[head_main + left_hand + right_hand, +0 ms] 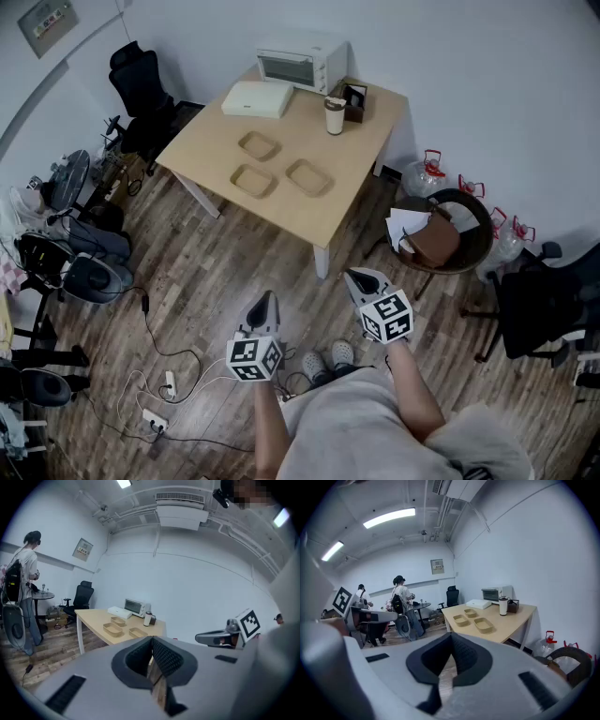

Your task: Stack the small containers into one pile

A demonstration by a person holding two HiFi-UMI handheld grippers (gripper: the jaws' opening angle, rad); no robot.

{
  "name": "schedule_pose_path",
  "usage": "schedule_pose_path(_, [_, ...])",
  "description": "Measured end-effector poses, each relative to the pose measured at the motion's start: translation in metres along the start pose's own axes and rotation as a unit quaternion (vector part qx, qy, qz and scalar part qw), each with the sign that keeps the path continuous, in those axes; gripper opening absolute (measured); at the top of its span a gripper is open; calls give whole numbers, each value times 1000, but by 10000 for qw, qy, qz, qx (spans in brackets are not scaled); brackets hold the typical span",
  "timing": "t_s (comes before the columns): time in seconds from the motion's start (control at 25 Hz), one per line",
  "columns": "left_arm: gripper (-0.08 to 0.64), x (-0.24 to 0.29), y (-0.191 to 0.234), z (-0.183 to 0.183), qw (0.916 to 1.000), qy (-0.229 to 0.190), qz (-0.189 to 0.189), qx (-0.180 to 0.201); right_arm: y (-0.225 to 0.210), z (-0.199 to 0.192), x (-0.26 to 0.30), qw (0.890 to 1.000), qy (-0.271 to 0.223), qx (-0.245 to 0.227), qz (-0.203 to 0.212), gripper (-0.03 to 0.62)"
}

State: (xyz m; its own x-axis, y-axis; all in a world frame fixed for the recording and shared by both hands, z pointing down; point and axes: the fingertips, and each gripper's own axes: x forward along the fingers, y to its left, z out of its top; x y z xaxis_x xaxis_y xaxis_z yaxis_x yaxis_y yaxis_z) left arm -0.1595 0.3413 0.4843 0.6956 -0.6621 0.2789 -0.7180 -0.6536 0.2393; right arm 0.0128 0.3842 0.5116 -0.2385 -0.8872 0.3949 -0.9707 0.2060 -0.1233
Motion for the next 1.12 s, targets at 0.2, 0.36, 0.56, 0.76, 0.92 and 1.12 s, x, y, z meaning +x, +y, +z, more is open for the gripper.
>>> schedule_pose_path(0.2, [6,6,-5,1,10000,17,-8,-22,-14,-3,-5,9997,64,-108,-207,0])
schedule_pose_path(0.36, [8,6,-3,-2,9999,-25,138,-24,-19,0,-14,9993,-202,-214,-212,2])
schedule_pose_path(0.56, [25,14,-7,-9,9994,237,210,154,-28,-14,-18,9999,-38,-104,-8,56])
schedule_pose_path(0.76, [130,26,-13,-10,9982,387,252,376,-35,-23,-19,9998,68,-4,193,111])
schedule_pose_path(0.92, [132,35,-23,-15,9986,404,194,298,-53,-29,-26,9988,8,387,294,134])
schedule_pose_path(1.12, [140,47,-27,-22,9984,471,260,190,-72,-33,-28,9972,-11,629,408,193])
